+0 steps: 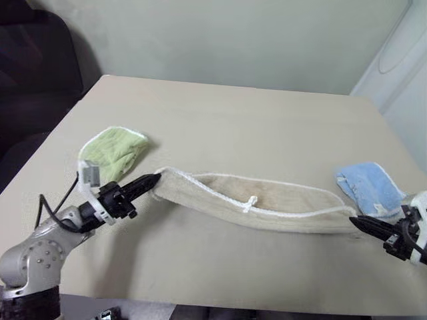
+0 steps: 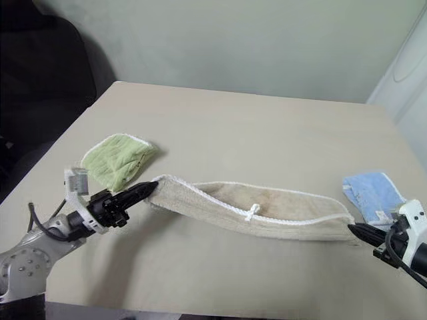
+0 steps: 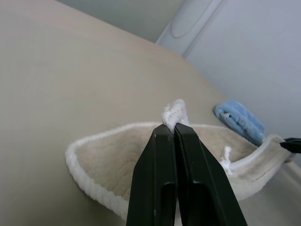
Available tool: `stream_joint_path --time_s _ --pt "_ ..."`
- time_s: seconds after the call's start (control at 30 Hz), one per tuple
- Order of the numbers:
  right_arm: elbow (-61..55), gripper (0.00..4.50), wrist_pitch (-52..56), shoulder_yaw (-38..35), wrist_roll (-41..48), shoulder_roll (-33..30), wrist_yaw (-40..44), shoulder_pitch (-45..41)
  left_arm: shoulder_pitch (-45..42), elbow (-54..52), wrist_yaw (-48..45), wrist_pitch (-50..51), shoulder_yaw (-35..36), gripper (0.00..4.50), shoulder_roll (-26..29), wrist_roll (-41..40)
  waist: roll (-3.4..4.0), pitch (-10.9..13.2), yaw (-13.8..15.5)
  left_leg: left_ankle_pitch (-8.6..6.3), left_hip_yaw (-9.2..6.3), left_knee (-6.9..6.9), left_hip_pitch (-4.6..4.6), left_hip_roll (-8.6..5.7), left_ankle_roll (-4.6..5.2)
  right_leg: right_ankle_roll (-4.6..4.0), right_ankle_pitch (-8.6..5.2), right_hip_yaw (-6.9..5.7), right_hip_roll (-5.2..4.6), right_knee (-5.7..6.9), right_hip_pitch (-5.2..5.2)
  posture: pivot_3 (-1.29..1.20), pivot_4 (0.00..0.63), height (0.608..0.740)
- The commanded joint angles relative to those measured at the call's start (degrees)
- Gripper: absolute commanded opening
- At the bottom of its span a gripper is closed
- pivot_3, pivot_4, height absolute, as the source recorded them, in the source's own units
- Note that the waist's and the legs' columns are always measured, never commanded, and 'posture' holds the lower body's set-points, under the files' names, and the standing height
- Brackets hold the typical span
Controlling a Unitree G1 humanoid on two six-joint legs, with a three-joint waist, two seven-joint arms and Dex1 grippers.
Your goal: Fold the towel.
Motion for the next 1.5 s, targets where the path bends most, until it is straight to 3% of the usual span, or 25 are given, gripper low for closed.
stream_joint_path --time_s 0.03,0.2,0.4,0.6,0.9,1.07,1.17,1.27,1.4,1.5 --pt "0.54 0.04 -1.06 -1.27 -0.37 -1.56 0.42 -0.15 0.09 -1.03 0.38 -0.41 1.98 0.00 1.46 -0.84 -0.13 -0.23 0.01 -0.09 -0.02 -0.05 0.13 0.02 -0.01 0.08 -0.06 -0.01 0.03 0.06 0.03 0.00 0.150 0.740" --pt "5.74 0.04 -3.41 4.38 -5.97 -1.81 -4.51 -5.80 -6.37 5.45 4.75 -4.54 -2.55 0.00 0.50 6.72 -0.03 -0.21 0.02 -0.19 -0.11 -0.38 0.90 0.10 -0.09 0.39 -0.37 -0.01 0.12 0.08 0.52 0.00 0.150 0.740" --pt "11.55 0.04 -6.33 10.28 -10.64 -1.31 -8.50 -12.53 -14.72 16.67 6.12 -10.46 -10.53 0.00 -1.66 17.27 0.22 0.03 0.00 0.10 -0.11 -0.25 0.83 0.07 -0.20 0.62 -0.56 0.06 0.08 0.08 0.51 0.00 0.150 0.740" --pt "14.70 0.04 -8.92 12.97 -13.11 -0.66 -10.99 -17.25 -18.21 21.32 4.27 -13.13 -13.99 0.00 -3.88 20.70 0.22 0.04 -0.07 0.21 -0.11 -0.25 0.72 0.06 -0.25 0.38 -0.24 0.04 0.09 0.10 0.40 0.00 0.150 0.740" --pt "15.99 0.04 -11.07 12.54 -14.43 -1.28 -12.76 -23.89 -24.45 21.69 3.94 -13.09 -10.95 0.00 -5.57 18.24 0.11 0.10 0.07 0.32 -0.14 -0.33 0.70 0.08 -0.06 0.38 0.16 -0.03 0.10 0.06 0.44 0.00 0.150 0.740" --pt "24.72 0.04 -14.89 14.79 -18.03 -3.31 -15.01 -38.03 -38.21 30.34 7.57 -17.46 -8.71 0.00 -6.05 20.13 0.23 0.32 0.02 0.67 -0.13 -0.21 0.52 0.00 -0.13 0.77 0.04 0.04 0.03 0.01 0.37 0.00 0.150 0.740" --pt "31.48 0.04 -17.98 16.10 -19.45 -5.48 -15.05 -47.93 -48.34 38.44 9.41 -20.72 -6.47 0.00 -5.18 20.24 0.26 0.39 -0.01 0.93 -0.13 -0.20 0.57 -0.06 0.32 0.67 0.76 0.04 -0.03 -0.03 0.43 0.00 0.150 0.740" --pt "35.00 0.04 -19.64 17.10 -19.82 -6.69 -14.13 -53.01 -52.47 41.38 8.08 -21.95 -6.12 0.00 -4.07 19.96 0.29 0.35 0.05 1.05 -0.17 -0.34 0.33 -0.04 0.58 0.86 0.90 0.00 -0.05 -0.16 0.21 0.00 0.150 0.740" --pt "33.34 0.04 -19.20 16.24 -17.93 -7.76 -12.25 -53.43 -50.88 37.44 4.30 -20.07 -5.76 0.00 -1.60 18.47 0.30 0.33 0.08 1.23 -0.17 -0.49 0.29 0.08 -0.01 1.02 0.86 -0.14 0.01 -0.54 0.25 0.00 0.150 0.740" --pt "28.85 0.04 -17.07 14.17 -16.02 -7.51 -10.75 -48.06 -43.96 30.88 1.78 -16.60 -5.20 0.00 0.01 16.15 0.30 0.33 0.07 1.24 -0.17 -0.46 0.29 0.10 -0.04 1.05 0.91 -0.14 0.05 -0.94 0.42 0.00 0.150 0.740"
